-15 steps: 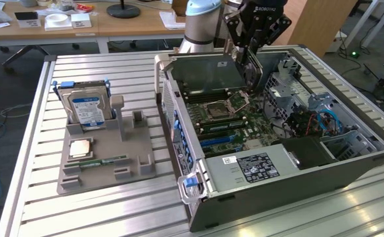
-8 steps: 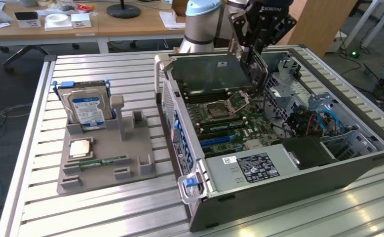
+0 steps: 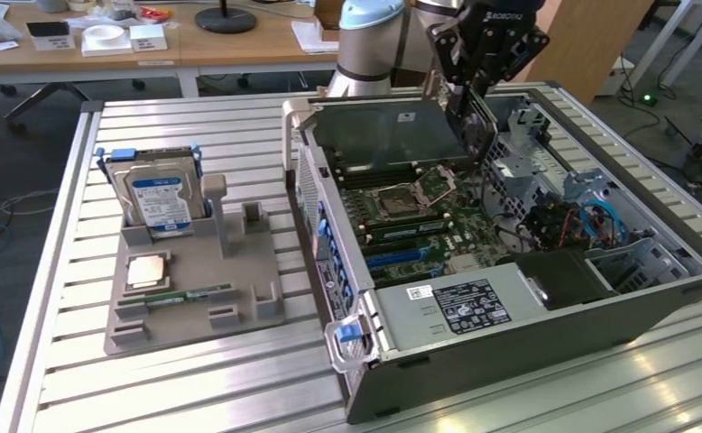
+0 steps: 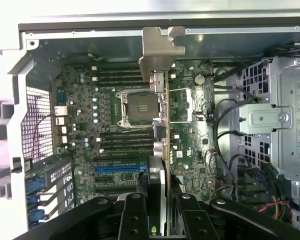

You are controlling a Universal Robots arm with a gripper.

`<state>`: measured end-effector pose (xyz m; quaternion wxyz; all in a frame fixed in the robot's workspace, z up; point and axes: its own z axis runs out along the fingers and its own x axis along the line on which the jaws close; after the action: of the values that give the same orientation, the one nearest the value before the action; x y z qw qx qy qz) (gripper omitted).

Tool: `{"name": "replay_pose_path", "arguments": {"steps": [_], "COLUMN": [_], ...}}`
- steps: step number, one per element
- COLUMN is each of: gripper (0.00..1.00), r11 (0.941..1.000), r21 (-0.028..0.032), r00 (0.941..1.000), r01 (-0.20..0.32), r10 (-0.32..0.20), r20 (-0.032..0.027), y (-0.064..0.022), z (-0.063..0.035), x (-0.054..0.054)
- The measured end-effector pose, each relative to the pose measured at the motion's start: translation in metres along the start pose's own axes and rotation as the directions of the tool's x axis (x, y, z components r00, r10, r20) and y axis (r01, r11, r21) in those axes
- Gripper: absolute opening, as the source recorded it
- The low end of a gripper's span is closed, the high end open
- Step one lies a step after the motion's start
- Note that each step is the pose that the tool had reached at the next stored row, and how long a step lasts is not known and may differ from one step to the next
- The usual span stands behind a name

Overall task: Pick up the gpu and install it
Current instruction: 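Pick up the gpu and move the gpu toward the slot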

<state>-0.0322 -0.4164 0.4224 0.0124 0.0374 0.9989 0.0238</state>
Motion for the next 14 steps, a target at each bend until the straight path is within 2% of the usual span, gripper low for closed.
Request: {"name": "replay_pose_path", "arguments": {"steps": [14], "gripper": [0.27], "r11": [1.0000], "r21": [0.0000], "r00": [1.0000], "r01": [0.000], "r10": [0.000], "r20": [0.0000], "y": [0.0025], "z": [0.0004], "x": [-0.013]}}
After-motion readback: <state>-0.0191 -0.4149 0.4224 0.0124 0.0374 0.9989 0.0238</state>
